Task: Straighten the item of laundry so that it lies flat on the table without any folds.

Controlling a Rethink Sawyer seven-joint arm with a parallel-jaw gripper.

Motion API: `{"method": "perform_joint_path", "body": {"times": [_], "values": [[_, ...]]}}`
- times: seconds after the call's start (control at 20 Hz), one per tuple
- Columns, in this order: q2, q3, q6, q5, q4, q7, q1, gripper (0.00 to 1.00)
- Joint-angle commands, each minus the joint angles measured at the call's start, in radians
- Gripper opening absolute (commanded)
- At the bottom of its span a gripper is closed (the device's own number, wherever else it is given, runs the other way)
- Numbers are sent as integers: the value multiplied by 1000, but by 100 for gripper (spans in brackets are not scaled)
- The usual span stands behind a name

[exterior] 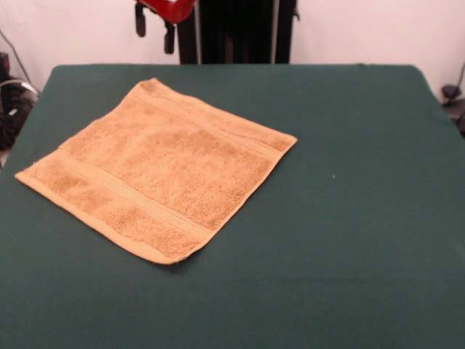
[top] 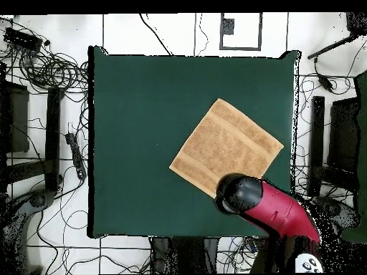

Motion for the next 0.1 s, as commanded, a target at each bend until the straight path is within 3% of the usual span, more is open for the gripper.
{"method": "perform_joint_path", "body": {"times": [0.05, 0.1], "values": [[14, 155, 9, -49, 3, -12, -3, 100], [16, 159, 11, -51, 3, -18, -8, 100]]}}
